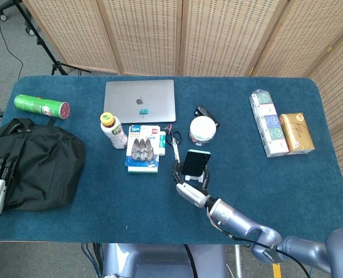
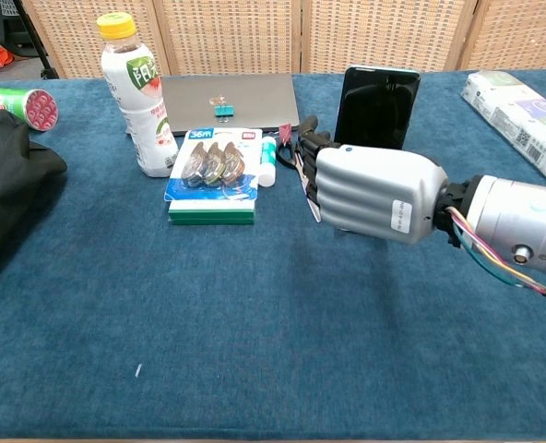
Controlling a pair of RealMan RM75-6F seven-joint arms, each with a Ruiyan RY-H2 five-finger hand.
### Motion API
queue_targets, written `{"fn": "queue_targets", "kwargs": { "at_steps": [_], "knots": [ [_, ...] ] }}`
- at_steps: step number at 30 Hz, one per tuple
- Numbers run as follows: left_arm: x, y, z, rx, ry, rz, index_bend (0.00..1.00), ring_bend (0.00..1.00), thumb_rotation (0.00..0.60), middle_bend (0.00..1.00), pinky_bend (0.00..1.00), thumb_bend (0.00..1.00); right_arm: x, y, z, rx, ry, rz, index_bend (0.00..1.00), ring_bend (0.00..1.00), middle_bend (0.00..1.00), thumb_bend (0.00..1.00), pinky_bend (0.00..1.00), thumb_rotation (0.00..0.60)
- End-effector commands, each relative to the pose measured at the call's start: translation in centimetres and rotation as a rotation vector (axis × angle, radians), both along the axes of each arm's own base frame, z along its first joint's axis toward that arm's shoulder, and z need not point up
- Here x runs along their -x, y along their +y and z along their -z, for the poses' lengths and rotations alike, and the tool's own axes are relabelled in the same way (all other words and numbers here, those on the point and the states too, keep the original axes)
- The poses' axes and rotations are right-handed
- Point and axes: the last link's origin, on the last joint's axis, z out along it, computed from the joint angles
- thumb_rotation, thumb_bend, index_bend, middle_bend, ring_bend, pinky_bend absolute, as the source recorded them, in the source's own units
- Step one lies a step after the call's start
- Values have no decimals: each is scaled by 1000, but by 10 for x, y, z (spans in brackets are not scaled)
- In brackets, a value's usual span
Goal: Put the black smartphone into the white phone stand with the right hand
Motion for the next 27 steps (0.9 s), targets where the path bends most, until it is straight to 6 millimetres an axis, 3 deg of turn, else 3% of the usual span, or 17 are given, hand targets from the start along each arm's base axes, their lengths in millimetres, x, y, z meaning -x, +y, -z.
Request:
{"fn": "queue_targets", "kwargs": {
  "at_steps": [1,22,25,27],
  "knots": [
    [0,0,0,1,0,-1,0,0,600,0,0,0,1,0,1,-1,5,0,495,351,389,260,266,600],
    [1,0,-1,5,-3,-2,0,0,600,0,0,0,23,-2,2,-4,51,21,495,311,354,260,266,600],
    [1,0,-1,5,-1,-1,0,0,600,0,0,0,26,0,3,-13,54,27,471,270,299,260,266,600],
    [1,0,-1,3,-1,-1,0,0,600,0,0,0,28,1,3,-16,48,32,390,200,220,258,266,600]
  ]
}}
